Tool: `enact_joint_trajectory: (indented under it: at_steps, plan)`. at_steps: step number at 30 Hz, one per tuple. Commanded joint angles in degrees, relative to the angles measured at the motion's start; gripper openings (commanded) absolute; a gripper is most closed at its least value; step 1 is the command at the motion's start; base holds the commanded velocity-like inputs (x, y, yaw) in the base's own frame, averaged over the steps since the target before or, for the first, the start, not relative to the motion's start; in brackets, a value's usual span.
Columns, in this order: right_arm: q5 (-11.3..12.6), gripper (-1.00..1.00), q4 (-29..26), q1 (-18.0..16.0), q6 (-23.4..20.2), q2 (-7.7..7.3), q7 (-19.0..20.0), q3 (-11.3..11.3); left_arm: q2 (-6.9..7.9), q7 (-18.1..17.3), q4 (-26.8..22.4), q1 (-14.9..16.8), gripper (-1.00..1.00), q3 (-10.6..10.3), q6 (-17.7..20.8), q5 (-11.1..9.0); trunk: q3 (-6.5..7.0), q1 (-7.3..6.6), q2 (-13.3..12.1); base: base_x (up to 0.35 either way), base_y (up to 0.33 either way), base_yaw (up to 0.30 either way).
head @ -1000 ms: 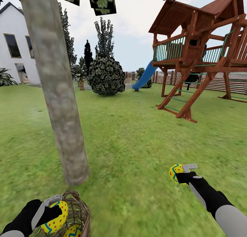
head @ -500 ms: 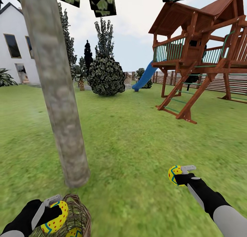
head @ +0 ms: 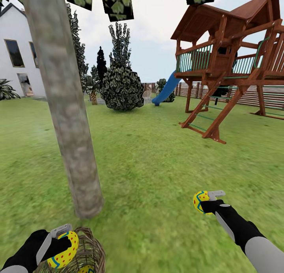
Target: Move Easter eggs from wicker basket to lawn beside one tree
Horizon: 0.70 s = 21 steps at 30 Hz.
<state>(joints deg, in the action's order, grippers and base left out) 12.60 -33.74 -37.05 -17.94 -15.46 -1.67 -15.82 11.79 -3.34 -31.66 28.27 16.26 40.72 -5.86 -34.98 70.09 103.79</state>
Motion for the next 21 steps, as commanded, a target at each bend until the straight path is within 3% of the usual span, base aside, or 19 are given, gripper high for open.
enact_joint_trajectory:
  at_steps: [1,21]
  plan:
    - [0.45,-1.0,-0.1,-0.04,-0.25,-0.04,-0.16,-0.35,-0.02,0.01,-0.07,0.03,-1.0,0.18,0.33,-0.38,0.12,-0.23,-0.38,0.0,0.0,0.0]
    - [0.48,-1.0,-0.03,-0.04,-0.25,-0.01,-0.18,-0.35,-0.02,-0.1,-0.07,0.02,-1.0,0.18,0.33,-0.36,3.53,-4.41,-8.0,0.0,0.0,0.0]
